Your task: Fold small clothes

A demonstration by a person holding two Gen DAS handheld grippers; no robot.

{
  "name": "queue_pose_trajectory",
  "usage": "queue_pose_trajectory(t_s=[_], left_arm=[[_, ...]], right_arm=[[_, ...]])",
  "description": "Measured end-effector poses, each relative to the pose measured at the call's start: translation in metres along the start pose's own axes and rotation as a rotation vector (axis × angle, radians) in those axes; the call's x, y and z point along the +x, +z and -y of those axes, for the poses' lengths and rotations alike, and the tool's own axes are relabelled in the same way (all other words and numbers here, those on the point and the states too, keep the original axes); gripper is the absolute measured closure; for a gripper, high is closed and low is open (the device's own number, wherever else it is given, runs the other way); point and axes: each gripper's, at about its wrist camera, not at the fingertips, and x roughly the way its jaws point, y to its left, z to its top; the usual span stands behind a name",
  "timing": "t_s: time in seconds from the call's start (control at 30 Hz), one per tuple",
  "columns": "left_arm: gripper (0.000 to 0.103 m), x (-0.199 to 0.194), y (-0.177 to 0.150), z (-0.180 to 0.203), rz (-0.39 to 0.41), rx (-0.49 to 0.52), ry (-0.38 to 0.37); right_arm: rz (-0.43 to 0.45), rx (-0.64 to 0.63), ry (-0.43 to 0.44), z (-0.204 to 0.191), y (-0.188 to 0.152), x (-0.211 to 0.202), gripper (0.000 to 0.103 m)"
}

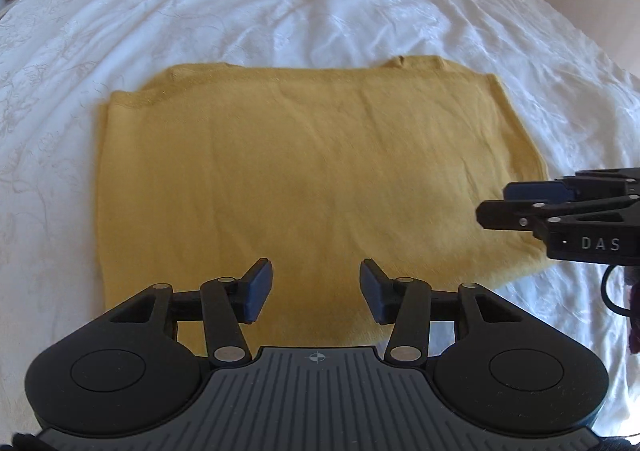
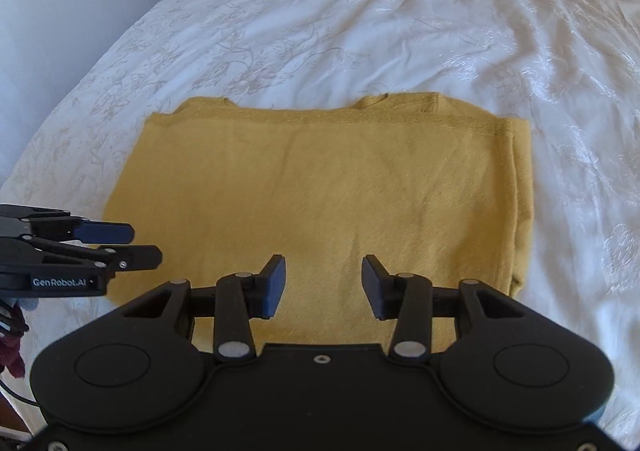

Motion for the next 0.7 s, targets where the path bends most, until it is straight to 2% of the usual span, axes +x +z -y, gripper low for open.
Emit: queue_pose_trajectory(t_s=[0.07,0.13,0.2,0.23,0.33,0.43,0.57,0.7], left_arm=[[0.055,0.008,-0.011,0.013,-0.034,0.056,0.020],[0.056,0.024,-0.024,0.020,-0.130,0.093,0.052],[0.055,0.026,-0.034,0.017,-0.142,0.095,0.056],[0.055,0.023,-0.038,0.017,-0.141,0.098,0.056],[0.055,0.014,-0.038,0.012,-0.144,0.068,0.041],[0.054,-0.002,-0.032,0.007,-0.078,0.011,0.017],[0.053,-0.008,-0.018,0.006,-0.004,-0.075,-0.014],[0.048,0.009,-0.007,0.012,-0.018,-0.123,-0.038]], right_arm=[[-0.054,-0.034,-0.025,-0.008,-0.013,0.006,0.047],[-0.126,-0.070,-0.075,-0.009,-0.028,0.015,0.047],[-0.191,-0.068,-0.104,-0.003,-0.045,0.020,0.047],[-0.191,-0.059,-0.108,0.001,-0.052,0.017,0.047],[-0.187,-0.017,-0.104,0.011,-0.057,0.005,0.047],[-0.137,0.059,-0.077,0.024,-0.059,-0.013,0.046],[-0.046,0.157,-0.048,0.042,-0.059,-0.035,0.036],[0.005,0.217,-0.057,0.056,-0.052,-0.047,0.035]])
